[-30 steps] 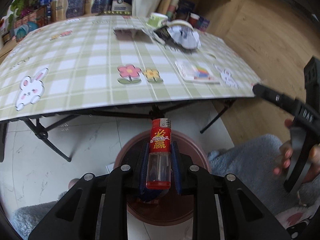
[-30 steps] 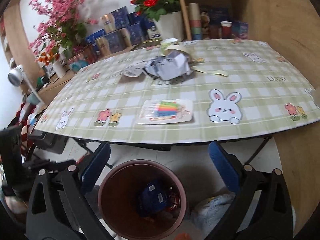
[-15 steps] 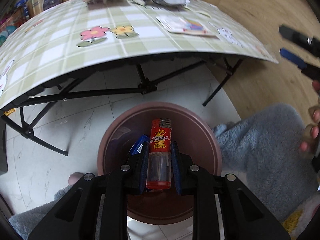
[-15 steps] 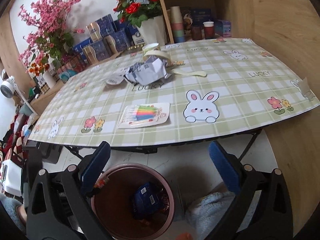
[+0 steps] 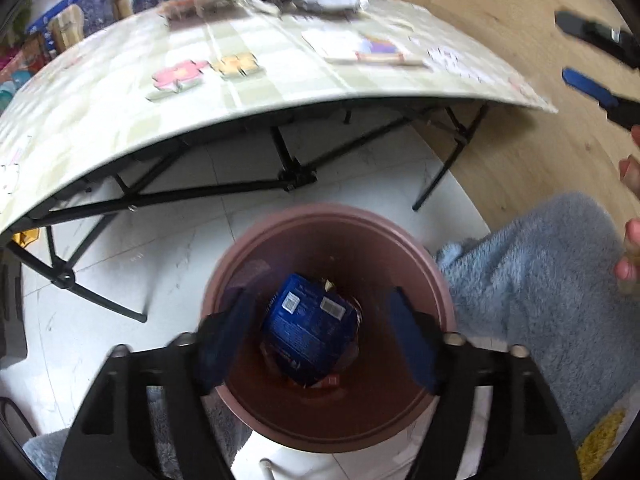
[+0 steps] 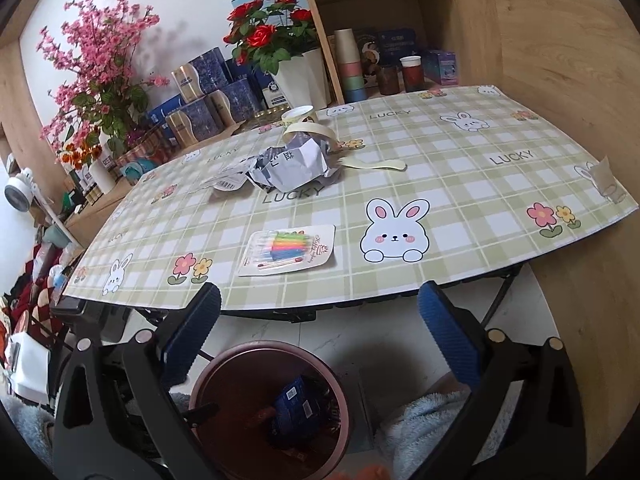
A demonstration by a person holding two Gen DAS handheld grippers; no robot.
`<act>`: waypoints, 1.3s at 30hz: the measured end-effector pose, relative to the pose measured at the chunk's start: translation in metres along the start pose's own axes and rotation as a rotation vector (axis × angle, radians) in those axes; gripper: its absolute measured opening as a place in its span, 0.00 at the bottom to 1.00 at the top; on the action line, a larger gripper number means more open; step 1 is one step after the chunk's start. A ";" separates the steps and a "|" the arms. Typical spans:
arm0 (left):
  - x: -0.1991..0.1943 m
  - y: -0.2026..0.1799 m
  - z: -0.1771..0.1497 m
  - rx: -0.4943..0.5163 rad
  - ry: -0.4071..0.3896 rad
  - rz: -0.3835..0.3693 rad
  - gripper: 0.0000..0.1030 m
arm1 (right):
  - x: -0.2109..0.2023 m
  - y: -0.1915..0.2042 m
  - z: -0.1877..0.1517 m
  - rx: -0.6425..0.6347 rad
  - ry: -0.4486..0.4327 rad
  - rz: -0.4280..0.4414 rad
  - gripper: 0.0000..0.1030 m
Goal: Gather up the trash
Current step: 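Raise both open grippers back toward the table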
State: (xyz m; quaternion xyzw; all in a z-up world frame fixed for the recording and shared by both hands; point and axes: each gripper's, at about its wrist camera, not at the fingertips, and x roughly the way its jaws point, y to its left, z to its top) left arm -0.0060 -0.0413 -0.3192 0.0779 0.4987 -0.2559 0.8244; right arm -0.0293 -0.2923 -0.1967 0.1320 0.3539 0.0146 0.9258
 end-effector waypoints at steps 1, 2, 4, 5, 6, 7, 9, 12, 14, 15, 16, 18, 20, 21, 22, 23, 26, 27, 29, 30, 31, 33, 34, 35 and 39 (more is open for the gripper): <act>-0.004 0.002 0.001 -0.009 -0.017 0.002 0.79 | 0.000 0.001 0.000 -0.003 0.001 0.001 0.95; -0.009 0.004 0.002 -0.021 -0.038 0.007 0.82 | 0.002 0.001 0.000 -0.003 0.005 0.002 0.95; -0.020 0.011 0.007 -0.044 -0.083 0.027 0.85 | 0.005 0.000 0.000 0.003 0.018 0.008 0.94; -0.025 0.014 0.010 -0.052 -0.103 0.036 0.87 | 0.007 0.000 0.001 0.009 0.024 0.016 0.95; -0.030 0.017 0.012 -0.061 -0.125 0.046 0.88 | 0.009 0.000 0.002 0.014 0.029 0.021 0.95; -0.037 0.022 0.017 -0.072 -0.153 0.061 0.88 | 0.010 -0.001 0.003 0.019 0.034 0.024 0.95; -0.051 0.030 0.025 -0.095 -0.204 0.087 0.89 | 0.012 -0.002 0.006 0.025 0.042 0.039 0.94; -0.072 0.045 0.038 -0.141 -0.277 0.114 0.90 | 0.010 -0.002 0.010 0.025 0.039 0.060 0.95; -0.084 0.053 0.045 -0.170 -0.321 0.124 0.91 | 0.010 -0.002 0.013 0.019 0.049 0.059 0.95; -0.091 0.057 0.049 -0.187 -0.351 0.128 0.92 | 0.009 -0.003 0.014 0.013 0.051 0.053 0.94; -0.096 0.060 0.051 -0.196 -0.368 0.132 0.92 | 0.007 -0.002 0.015 0.005 0.047 0.048 0.94; -0.106 0.065 0.056 -0.208 -0.405 0.149 0.92 | 0.005 -0.002 0.016 -0.015 0.037 0.035 0.94; -0.112 0.067 0.059 -0.207 -0.428 0.161 0.93 | 0.004 -0.003 0.018 -0.029 0.029 0.040 0.94; -0.115 0.068 0.061 -0.201 -0.436 0.164 0.93 | 0.004 -0.003 0.019 -0.038 0.031 0.041 0.94; -0.117 0.068 0.064 -0.192 -0.436 0.168 0.93 | 0.004 -0.003 0.019 -0.051 0.033 0.040 0.94; -0.117 0.067 0.065 -0.183 -0.436 0.174 0.93 | 0.005 -0.002 0.020 -0.069 0.038 0.036 0.94; -0.117 0.067 0.070 -0.154 -0.439 0.193 0.93 | 0.007 -0.001 0.023 -0.106 0.051 0.034 0.94; -0.118 0.068 0.071 -0.153 -0.440 0.192 0.93 | 0.008 -0.002 0.025 -0.106 0.050 0.029 0.94; -0.118 0.072 0.072 -0.165 -0.441 0.188 0.93 | 0.010 -0.005 0.029 -0.099 0.053 0.023 0.94; -0.117 0.074 0.074 -0.176 -0.440 0.184 0.93 | 0.011 -0.006 0.031 -0.092 0.053 0.021 0.94; -0.117 0.076 0.075 -0.184 -0.437 0.180 0.93 | 0.011 -0.008 0.032 -0.087 0.052 0.018 0.94; -0.115 0.082 0.080 -0.213 -0.421 0.167 0.93 | 0.014 -0.012 0.035 -0.072 0.046 0.009 0.94; -0.115 0.084 0.081 -0.225 -0.417 0.158 0.93 | 0.015 -0.014 0.036 -0.066 0.044 0.007 0.94; -0.114 0.086 0.084 -0.240 -0.413 0.148 0.93 | 0.017 -0.015 0.037 -0.060 0.044 0.003 0.94; -0.108 0.097 0.095 -0.304 -0.397 0.107 0.93 | 0.034 -0.023 0.039 -0.061 0.058 -0.037 0.94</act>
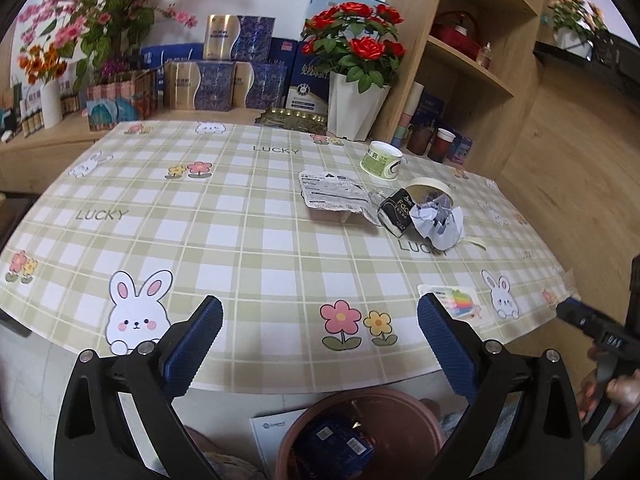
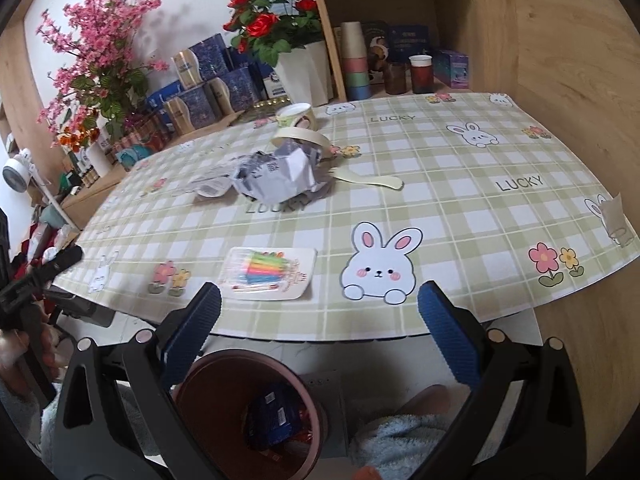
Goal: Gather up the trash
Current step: 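Raise both open grippers back toward the table, then grasp the white printed paper sheet with the left gripper while the right grasps the crumpled grey foil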
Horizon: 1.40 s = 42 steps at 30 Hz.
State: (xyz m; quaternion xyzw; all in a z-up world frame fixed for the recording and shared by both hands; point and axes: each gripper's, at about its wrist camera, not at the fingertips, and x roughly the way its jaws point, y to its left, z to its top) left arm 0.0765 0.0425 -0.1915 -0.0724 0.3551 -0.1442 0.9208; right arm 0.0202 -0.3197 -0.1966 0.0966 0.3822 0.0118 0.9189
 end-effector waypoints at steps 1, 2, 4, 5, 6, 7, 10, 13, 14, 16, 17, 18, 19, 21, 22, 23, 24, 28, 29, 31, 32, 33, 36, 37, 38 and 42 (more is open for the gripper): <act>0.003 0.001 0.001 -0.014 0.007 -0.006 0.93 | 0.003 -0.001 0.001 -0.003 0.002 -0.018 0.94; 0.007 0.002 0.002 -0.028 0.017 -0.012 0.93 | 0.009 -0.003 0.002 -0.006 0.006 -0.037 0.94; 0.018 0.002 0.003 -0.048 0.043 -0.020 0.93 | 0.018 -0.007 0.004 -0.002 0.013 -0.035 0.94; 0.024 0.002 0.003 -0.055 0.054 -0.022 0.93 | 0.022 -0.009 0.005 0.000 0.015 -0.037 0.94; 0.031 0.001 0.004 -0.061 0.065 -0.025 0.93 | 0.028 -0.010 0.008 0.000 0.018 -0.040 0.94; 0.037 0.000 0.006 -0.067 0.074 -0.028 0.92 | 0.031 -0.011 0.009 0.000 0.020 -0.040 0.94; 0.059 -0.003 0.015 -0.097 0.095 -0.052 0.89 | 0.044 -0.014 0.015 0.003 0.026 -0.036 0.94; 0.085 -0.005 0.030 -0.162 0.117 -0.093 0.84 | 0.058 -0.016 0.020 0.011 0.034 -0.031 0.94; 0.094 -0.005 0.034 -0.190 0.123 -0.108 0.82 | 0.061 -0.017 0.022 0.014 0.035 -0.030 0.94; 0.113 -0.002 0.045 -0.267 0.136 -0.133 0.79 | 0.069 -0.018 0.026 0.021 0.035 -0.028 0.94; 0.121 0.001 0.050 -0.304 0.138 -0.142 0.77 | 0.071 -0.019 0.028 0.022 0.035 -0.027 0.94; 0.131 0.003 0.056 -0.346 0.136 -0.144 0.76 | 0.075 -0.019 0.031 0.022 0.036 -0.025 0.94; 0.136 0.005 0.061 -0.374 0.131 -0.140 0.76 | 0.078 -0.020 0.033 0.021 0.037 -0.024 0.94; 0.151 0.008 0.069 -0.443 0.139 -0.154 0.76 | 0.083 -0.021 0.038 0.018 0.045 -0.019 0.94; 0.156 0.009 0.071 -0.466 0.145 -0.160 0.75 | 0.087 -0.021 0.040 0.018 0.052 -0.014 0.94; 0.162 0.011 0.074 -0.489 0.148 -0.161 0.75 | 0.090 -0.020 0.042 0.016 0.056 -0.008 0.94; 0.167 0.012 0.075 -0.505 0.151 -0.158 0.75 | 0.092 -0.020 0.045 0.009 0.054 -0.004 0.94; 0.184 0.019 0.072 -0.588 0.156 -0.159 0.74 | 0.095 -0.014 0.053 -0.027 0.039 -0.005 0.94; 0.188 0.021 0.070 -0.618 0.153 -0.173 0.74 | 0.096 -0.013 0.054 -0.031 0.036 -0.004 0.94; 0.194 0.025 0.067 -0.673 0.140 -0.204 0.70 | 0.099 -0.013 0.057 -0.029 0.037 0.000 0.94; 0.198 0.027 0.067 -0.690 0.143 -0.209 0.69 | 0.101 -0.013 0.058 -0.025 0.041 0.001 0.94; 0.201 0.027 0.066 -0.707 0.145 -0.216 0.67 | 0.103 -0.013 0.059 -0.023 0.047 0.000 0.94; 0.208 0.029 0.068 -0.752 0.127 -0.230 0.63 | 0.107 -0.011 0.060 -0.029 0.060 -0.005 0.94; 0.211 0.031 0.068 -0.769 0.129 -0.243 0.51 | 0.108 -0.008 0.061 -0.038 0.061 -0.005 0.94; 0.215 0.033 0.067 -0.794 0.140 -0.269 0.20 | 0.108 -0.006 0.062 -0.046 0.060 -0.005 0.94; 0.206 0.043 0.063 -0.802 0.134 -0.273 0.14 | 0.106 0.008 0.066 -0.094 0.050 0.004 0.94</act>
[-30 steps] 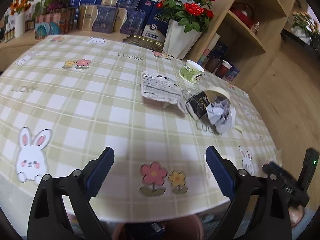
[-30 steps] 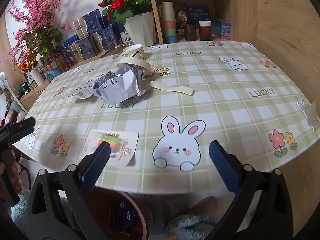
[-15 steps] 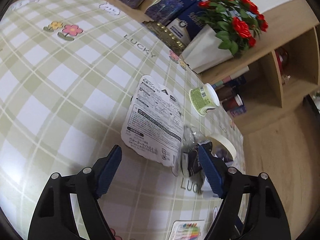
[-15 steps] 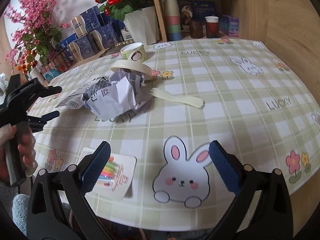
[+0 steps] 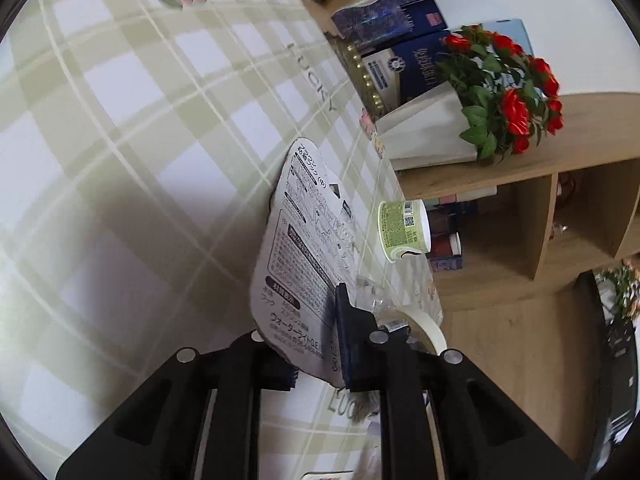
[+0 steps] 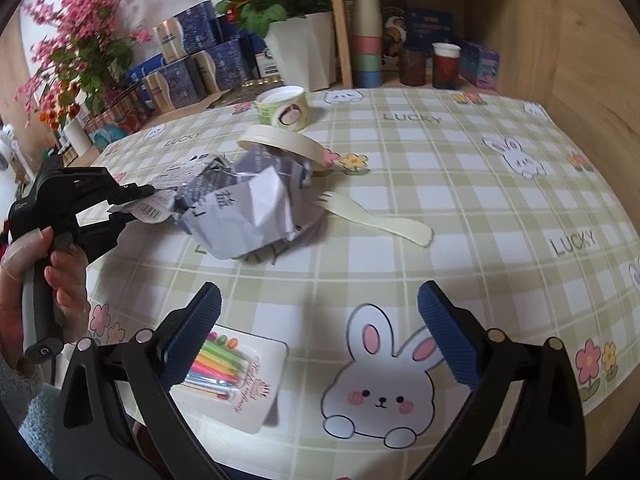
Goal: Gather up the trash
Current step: 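Grasp the white printed paper sheet with the left gripper while the right grasps the crumpled grey foil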
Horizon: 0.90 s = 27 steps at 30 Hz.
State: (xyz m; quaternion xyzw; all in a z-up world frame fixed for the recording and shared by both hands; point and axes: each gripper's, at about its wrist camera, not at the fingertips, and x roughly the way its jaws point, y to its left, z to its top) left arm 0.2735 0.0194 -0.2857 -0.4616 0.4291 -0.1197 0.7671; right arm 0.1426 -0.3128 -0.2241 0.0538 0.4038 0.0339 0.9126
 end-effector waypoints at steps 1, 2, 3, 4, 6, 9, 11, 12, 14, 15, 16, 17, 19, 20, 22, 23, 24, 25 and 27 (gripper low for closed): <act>-0.010 -0.002 -0.001 0.046 -0.012 0.008 0.13 | 0.001 0.004 0.002 -0.013 -0.003 0.010 0.94; -0.018 -0.004 -0.002 0.075 -0.020 0.008 0.13 | 0.002 0.008 0.004 -0.024 -0.002 0.015 0.94; -0.029 -0.006 -0.004 0.112 -0.031 0.016 0.13 | 0.004 0.014 0.007 -0.043 0.000 0.020 0.94; -0.037 -0.007 -0.004 0.138 -0.042 0.018 0.13 | 0.006 0.018 0.009 -0.057 0.001 0.021 0.94; -0.060 -0.007 -0.005 0.192 -0.064 0.045 0.13 | 0.012 0.030 0.015 -0.098 0.001 0.020 0.94; -0.092 0.009 -0.004 0.165 -0.084 0.085 0.13 | 0.021 0.055 0.023 -0.206 -0.013 -0.029 0.94; -0.110 0.021 -0.003 0.142 -0.103 0.104 0.13 | 0.028 0.071 0.027 -0.290 -0.022 -0.066 0.94; -0.119 0.024 -0.004 0.144 -0.117 0.116 0.13 | 0.031 0.078 0.029 -0.330 -0.027 -0.080 0.94; -0.138 0.030 -0.006 0.172 -0.145 0.165 0.13 | 0.039 0.093 0.032 -0.419 -0.032 -0.124 0.94; -0.146 0.032 -0.008 0.181 -0.152 0.177 0.13 | 0.046 0.102 0.032 -0.475 -0.032 -0.157 0.94; -0.150 0.034 -0.008 0.183 -0.156 0.183 0.13 | 0.052 0.106 0.034 -0.505 -0.028 -0.178 0.94; -0.156 0.036 -0.008 0.184 -0.161 0.189 0.13 | 0.058 0.110 0.035 -0.534 -0.022 -0.202 0.94; -0.168 0.041 -0.010 0.185 -0.174 0.187 0.13 | 0.069 0.114 0.035 -0.574 -0.008 -0.248 0.94; -0.172 0.041 -0.011 0.188 -0.181 0.187 0.13 | 0.073 0.115 0.036 -0.586 -0.002 -0.265 0.94; -0.183 0.041 -0.014 0.205 -0.198 0.185 0.13 | 0.074 0.113 0.038 -0.572 -0.007 -0.254 0.93; -0.185 0.041 -0.015 0.214 -0.202 0.185 0.13 | 0.073 0.112 0.038 -0.552 0.001 -0.232 0.79; -0.190 0.039 -0.016 0.230 -0.210 0.184 0.13 | 0.073 0.109 0.039 -0.523 0.028 -0.202 0.55; -0.192 0.038 -0.018 0.239 -0.216 0.184 0.13 | 0.071 0.109 0.037 -0.503 0.034 -0.188 0.50; -0.196 0.034 -0.021 0.257 -0.223 0.173 0.13 | 0.062 0.109 0.035 -0.463 0.016 -0.151 0.43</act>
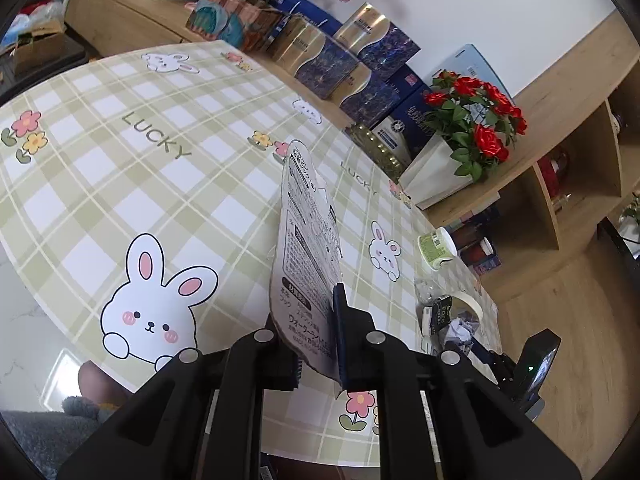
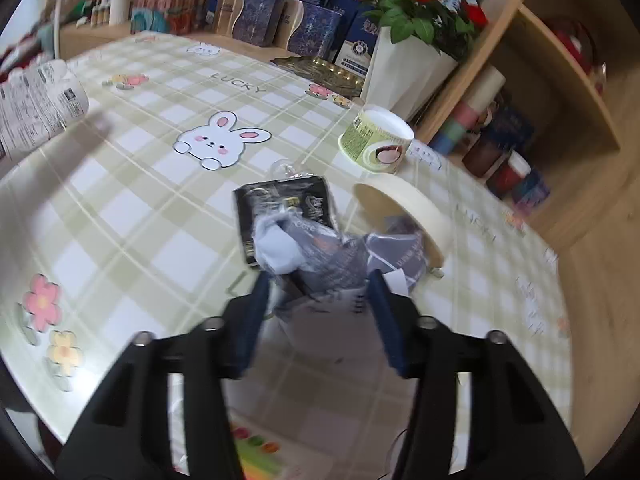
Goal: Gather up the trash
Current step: 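Grasp the white printed paper sheet with the left gripper while the right grasps the crumpled grey foil, then carry both items over the brown bin and open the right gripper to drop the foil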
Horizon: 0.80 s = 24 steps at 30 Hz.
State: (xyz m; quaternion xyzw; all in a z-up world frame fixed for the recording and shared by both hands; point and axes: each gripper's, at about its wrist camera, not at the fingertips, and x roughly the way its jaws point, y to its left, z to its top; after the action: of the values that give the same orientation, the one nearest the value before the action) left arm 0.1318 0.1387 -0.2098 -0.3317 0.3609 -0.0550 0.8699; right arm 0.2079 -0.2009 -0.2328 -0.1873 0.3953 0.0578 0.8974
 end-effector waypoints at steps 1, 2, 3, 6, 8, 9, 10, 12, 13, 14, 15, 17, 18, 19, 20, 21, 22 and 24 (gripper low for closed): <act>-0.001 -0.002 -0.001 0.002 0.003 -0.011 0.13 | -0.007 -0.003 -0.001 0.035 -0.015 0.030 0.42; -0.003 -0.003 -0.001 0.003 0.007 -0.018 0.13 | -0.014 -0.006 -0.002 0.076 -0.033 0.067 0.41; -0.004 -0.005 -0.002 0.005 0.010 -0.028 0.13 | -0.019 -0.008 -0.002 0.104 -0.048 0.093 0.40; -0.007 -0.010 -0.006 0.022 0.010 -0.037 0.13 | -0.038 -0.015 -0.002 0.190 -0.099 0.184 0.39; -0.009 -0.015 -0.009 0.031 0.009 -0.043 0.13 | -0.048 -0.019 -0.001 0.236 -0.125 0.248 0.39; -0.010 -0.016 -0.010 0.037 0.009 -0.044 0.13 | -0.054 -0.020 0.000 0.256 -0.138 0.276 0.39; -0.012 -0.018 -0.011 0.039 0.010 -0.045 0.13 | -0.058 -0.020 0.001 0.265 -0.143 0.287 0.39; -0.016 -0.021 -0.014 0.031 0.015 -0.057 0.13 | -0.066 -0.021 0.003 0.286 -0.155 0.304 0.39; -0.018 -0.023 -0.016 0.028 0.017 -0.065 0.13 | -0.072 -0.021 0.004 0.299 -0.168 0.311 0.39; -0.020 -0.025 -0.018 0.033 0.018 -0.070 0.13 | -0.075 -0.022 0.005 0.306 -0.176 0.312 0.39; -0.022 -0.029 -0.020 0.045 0.017 -0.073 0.13 | -0.081 -0.022 0.006 0.313 -0.189 0.311 0.39; -0.026 -0.034 -0.025 0.066 0.017 -0.076 0.13 | -0.088 -0.025 0.006 0.324 -0.201 0.310 0.39; -0.028 -0.037 -0.027 0.074 0.020 -0.081 0.13 | -0.091 -0.026 0.005 0.338 -0.200 0.312 0.39; -0.030 -0.038 -0.029 0.078 0.022 -0.085 0.13 | -0.094 -0.029 0.003 0.352 -0.196 0.314 0.39; -0.032 -0.040 -0.031 0.079 0.023 -0.088 0.13 | -0.095 -0.033 0.002 0.372 -0.193 0.315 0.39; -0.035 -0.041 -0.032 0.081 0.023 -0.093 0.13 | -0.097 -0.037 0.000 0.399 -0.191 0.323 0.39; -0.037 -0.042 -0.034 0.084 0.023 -0.096 0.13 | -0.098 -0.042 -0.003 0.427 -0.187 0.338 0.39; -0.043 -0.043 -0.036 0.089 0.022 -0.102 0.13 | -0.101 -0.052 -0.011 0.494 -0.170 0.363 0.39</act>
State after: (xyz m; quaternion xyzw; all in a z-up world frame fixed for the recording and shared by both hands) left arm 0.0821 0.1002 -0.1761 -0.3103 0.3504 -0.1190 0.8757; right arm 0.1445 -0.2486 -0.1503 0.1156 0.3477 0.1348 0.9206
